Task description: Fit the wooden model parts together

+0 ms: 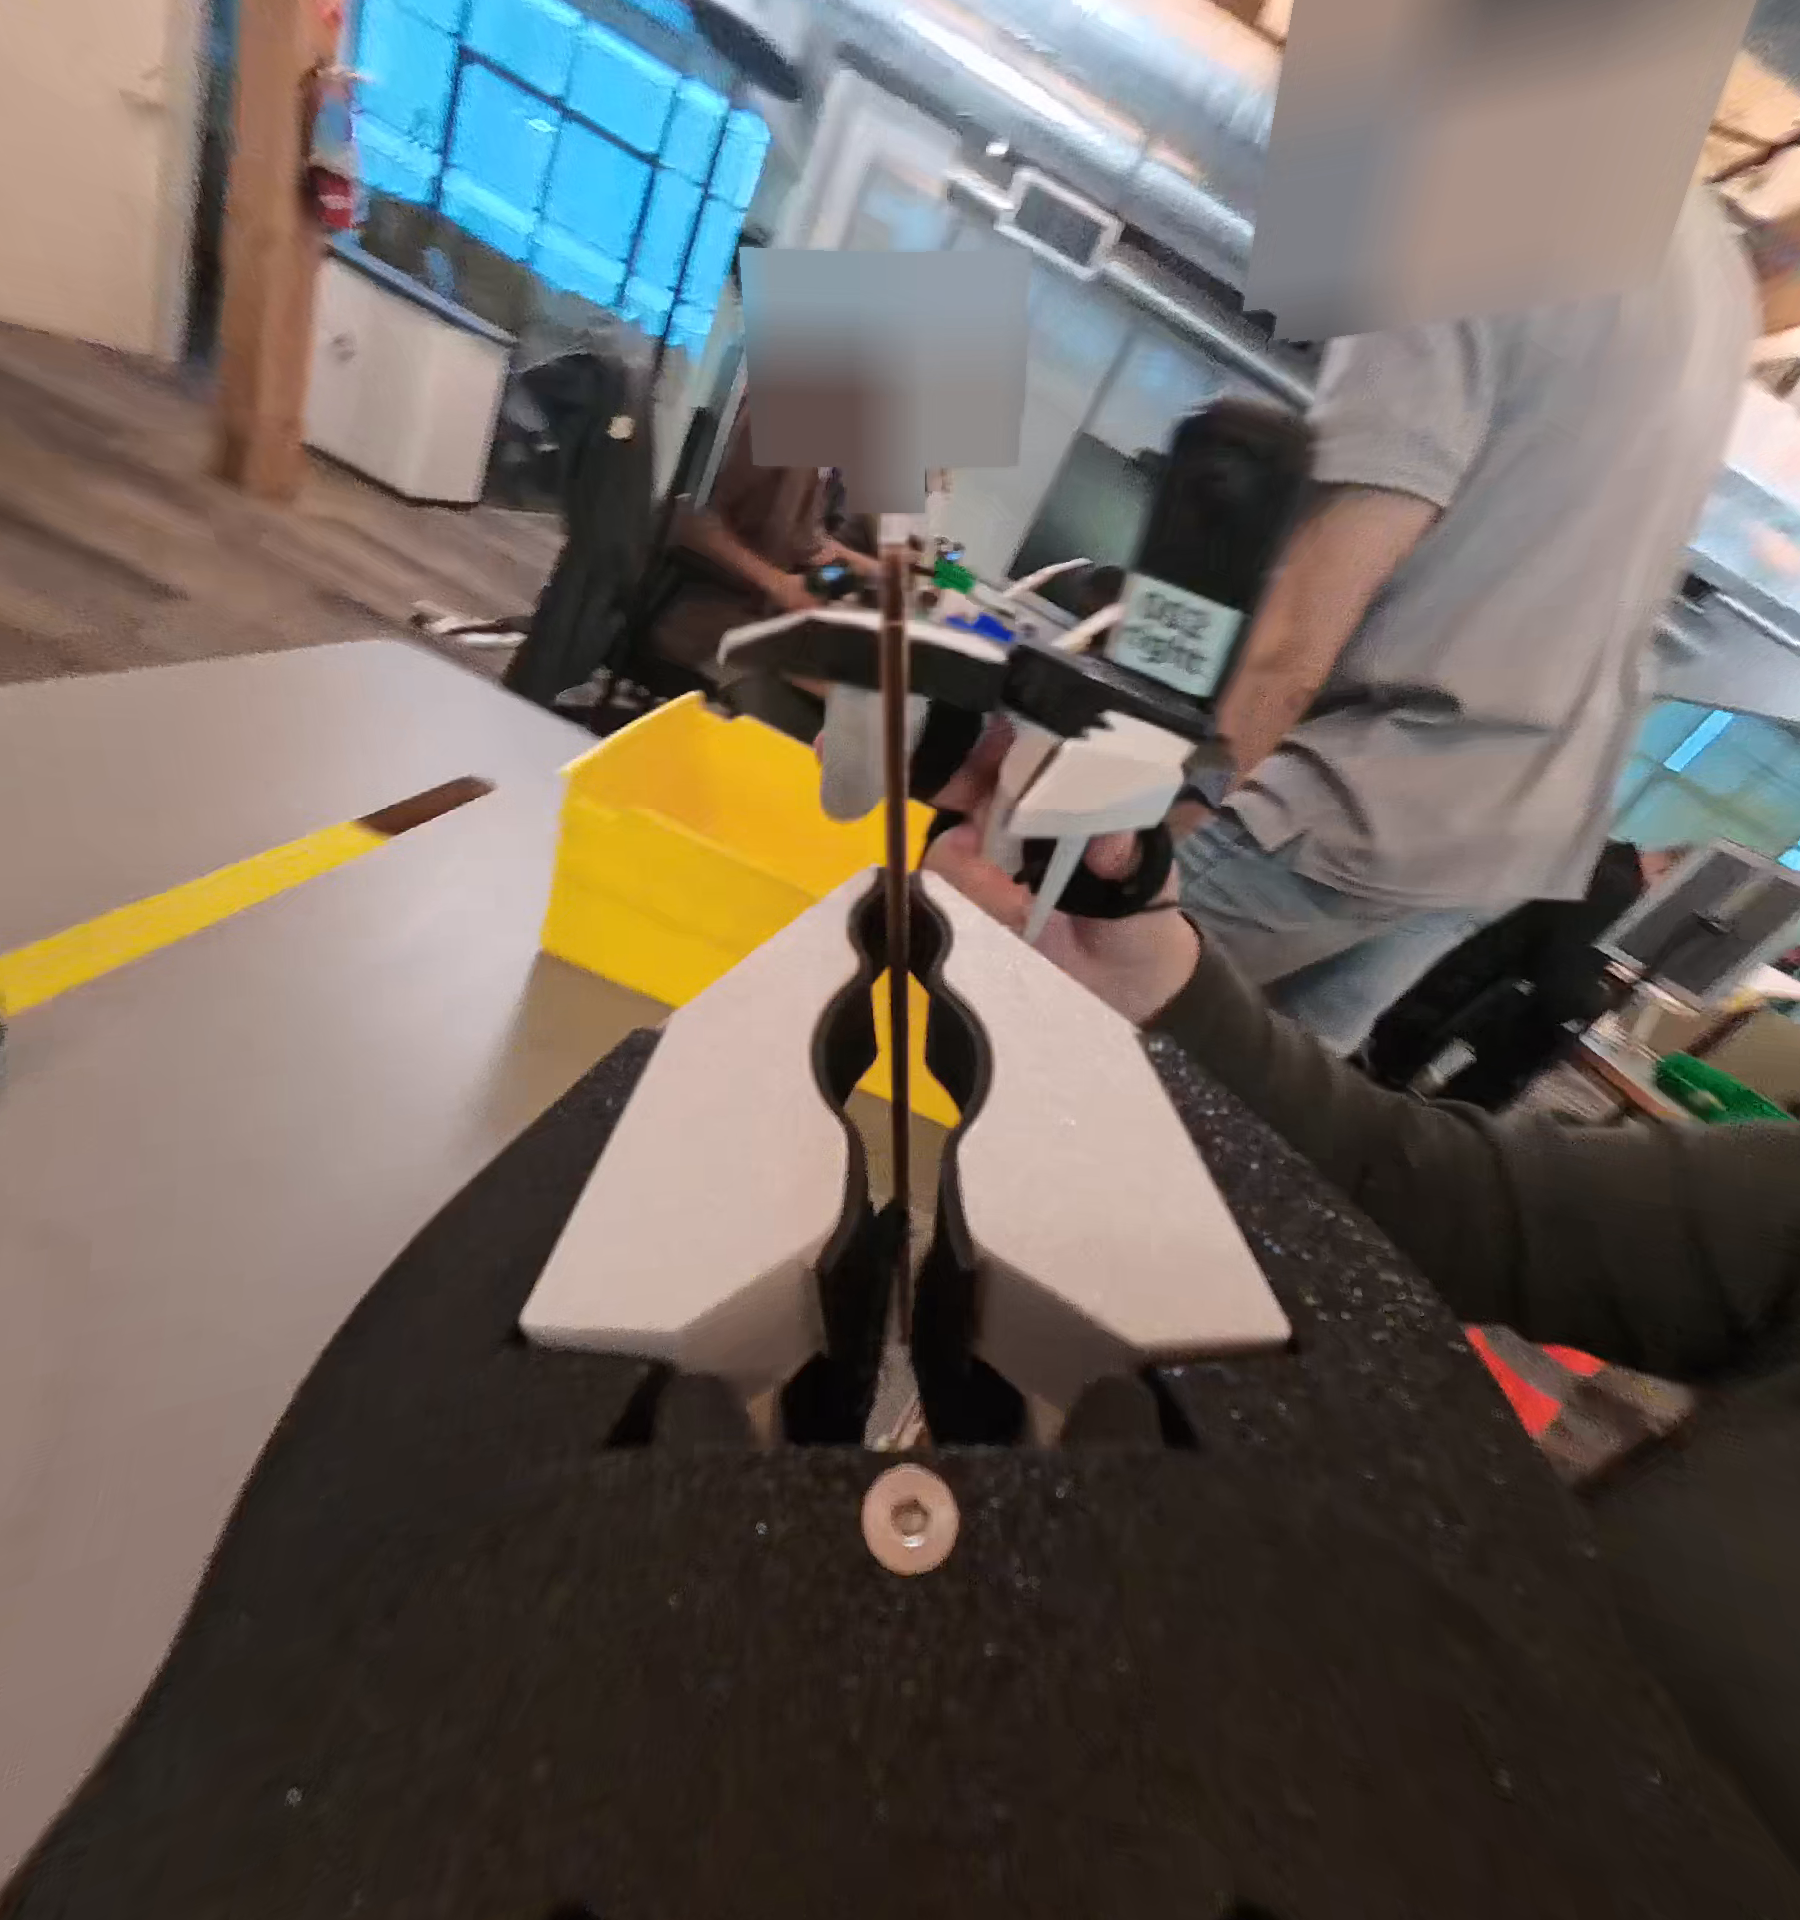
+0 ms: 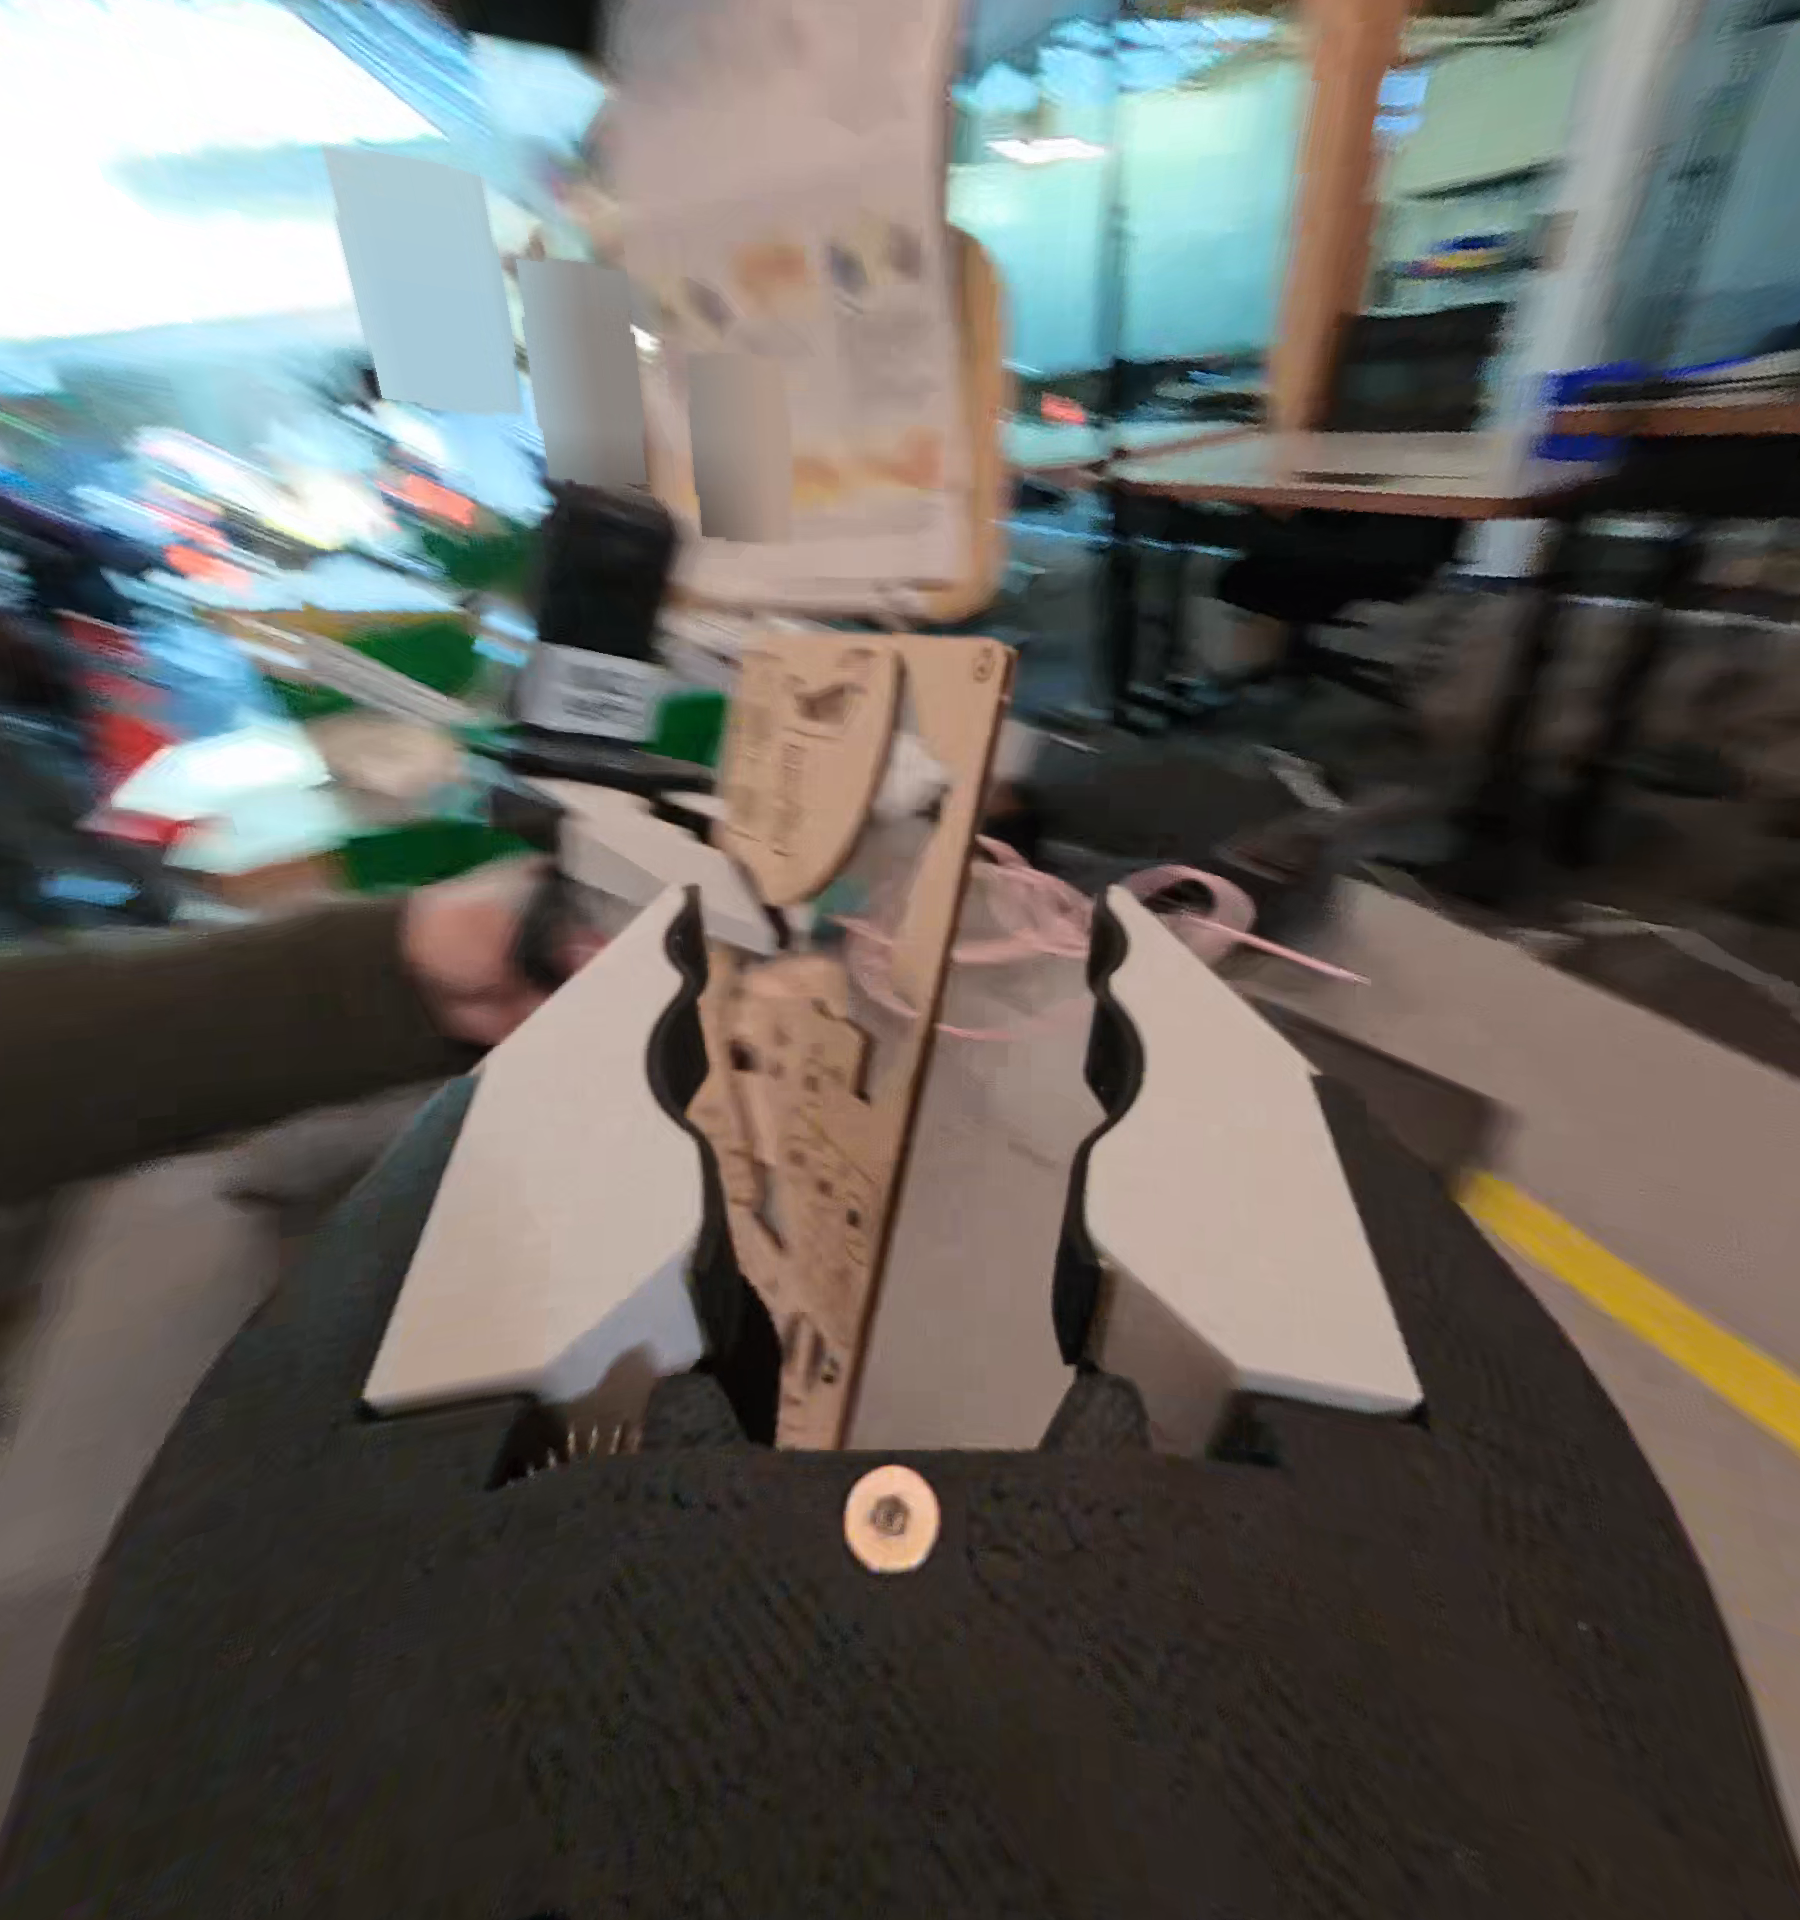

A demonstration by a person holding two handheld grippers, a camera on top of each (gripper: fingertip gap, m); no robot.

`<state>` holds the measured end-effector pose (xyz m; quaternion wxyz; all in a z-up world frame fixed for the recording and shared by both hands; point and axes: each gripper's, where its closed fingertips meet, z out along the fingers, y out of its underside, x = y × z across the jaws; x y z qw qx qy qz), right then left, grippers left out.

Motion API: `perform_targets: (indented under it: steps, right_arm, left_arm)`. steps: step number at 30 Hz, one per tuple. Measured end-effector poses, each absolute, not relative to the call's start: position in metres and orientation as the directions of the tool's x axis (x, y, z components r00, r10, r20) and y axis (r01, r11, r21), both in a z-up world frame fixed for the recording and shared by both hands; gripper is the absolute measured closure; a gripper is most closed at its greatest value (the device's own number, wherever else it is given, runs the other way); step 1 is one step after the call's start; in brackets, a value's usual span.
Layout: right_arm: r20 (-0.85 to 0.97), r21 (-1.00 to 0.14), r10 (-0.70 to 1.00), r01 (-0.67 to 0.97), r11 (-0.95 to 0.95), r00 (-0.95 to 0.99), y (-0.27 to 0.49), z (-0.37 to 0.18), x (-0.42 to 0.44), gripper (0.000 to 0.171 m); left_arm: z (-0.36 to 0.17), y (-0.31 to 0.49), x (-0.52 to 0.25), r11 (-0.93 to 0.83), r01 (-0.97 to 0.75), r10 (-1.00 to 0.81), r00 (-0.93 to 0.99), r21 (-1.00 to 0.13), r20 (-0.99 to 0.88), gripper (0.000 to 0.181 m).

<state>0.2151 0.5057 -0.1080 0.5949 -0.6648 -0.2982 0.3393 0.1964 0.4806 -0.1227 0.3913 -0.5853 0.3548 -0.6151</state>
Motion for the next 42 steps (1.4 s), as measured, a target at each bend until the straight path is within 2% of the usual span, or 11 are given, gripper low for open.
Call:
perform_targets:
  steps: [3, 6, 10, 14, 16, 20, 23, 30, 33, 37, 42]
  right_arm:
    - [-0.234, -0.970, 0.929, -0.141, -0.201, 0.287, 0.459, -0.076, 0.200, 0.111]
    - [-0.159, -0.987, 0.960, -0.072, -0.146, 0.229, 0.438, -0.075, 0.191, 0.126]
    - [-0.145, -0.982, 0.970, -0.147, -0.117, 0.197, 0.422, -0.062, 0.190, 0.170]
    - [-0.140, -0.981, 0.967, -0.162, -0.107, 0.211, 0.417, -0.059, 0.196, 0.171]
    - [-0.117, -0.983, 0.968, -0.163, -0.081, 0.221, 0.412, -0.052, 0.201, 0.171]
    - [-0.081, -0.983, 0.968, -0.179, -0.038, 0.237, 0.401, -0.039, 0.212, 0.171]
    - [-0.069, -0.986, 0.973, -0.165, -0.032, 0.222, 0.396, -0.039, 0.213, 0.171]
    - [-0.100, -0.982, 0.980, -0.177, -0.068, 0.175, 0.392, -0.045, 0.217, 0.170]
    - [-0.090, -0.984, 0.980, -0.169, -0.059, 0.180, 0.393, -0.044, 0.217, 0.171]
    - [-0.119, -0.980, 0.979, -0.179, -0.089, 0.165, 0.398, -0.049, 0.220, 0.170]
    - [-0.146, -0.977, 0.978, -0.175, -0.118, 0.152, 0.402, -0.055, 0.221, 0.170]
  left_arm:
    - [-0.104, 0.454, 0.195, -0.399, 0.027, -0.912, -0.118, -0.917, 0.393, 0.181]
    - [-0.096, 0.429, 0.197, -0.351, -0.015, -0.920, -0.179, -0.936, 0.348, 0.181]
    - [-0.093, 0.408, 0.200, -0.297, -0.036, -0.934, -0.198, -0.954, 0.298, 0.181]
    - [-0.088, 0.408, 0.204, -0.256, -0.006, -0.961, -0.109, -0.967, 0.255, 0.176]
    - [-0.066, 0.415, 0.198, -0.261, 0.125, -0.965, -0.052, -0.957, 0.256, 0.124]
    - [-0.025, 0.403, 0.179, -0.216, 0.296, -0.976, -0.102, -0.931, 0.194, 0.145]
    - [-0.023, 0.396, 0.184, -0.219, 0.238, -0.973, -0.119, -0.946, 0.196, 0.166]
    - [-0.029, 0.391, 0.197, -0.176, 0.143, -0.980, -0.115, -0.974, 0.161, 0.175]
    - [-0.034, 0.391, 0.198, -0.185, 0.117, -0.979, -0.114, -0.976, 0.172, 0.171]
    - [-0.053, 0.401, 0.204, -0.225, 0.034, -0.972, -0.078, -0.974, 0.221, 0.135]
    - [-0.051, 0.402, 0.203, -0.246, 0.133, -0.964, -0.134, -0.960, 0.229, 0.181]
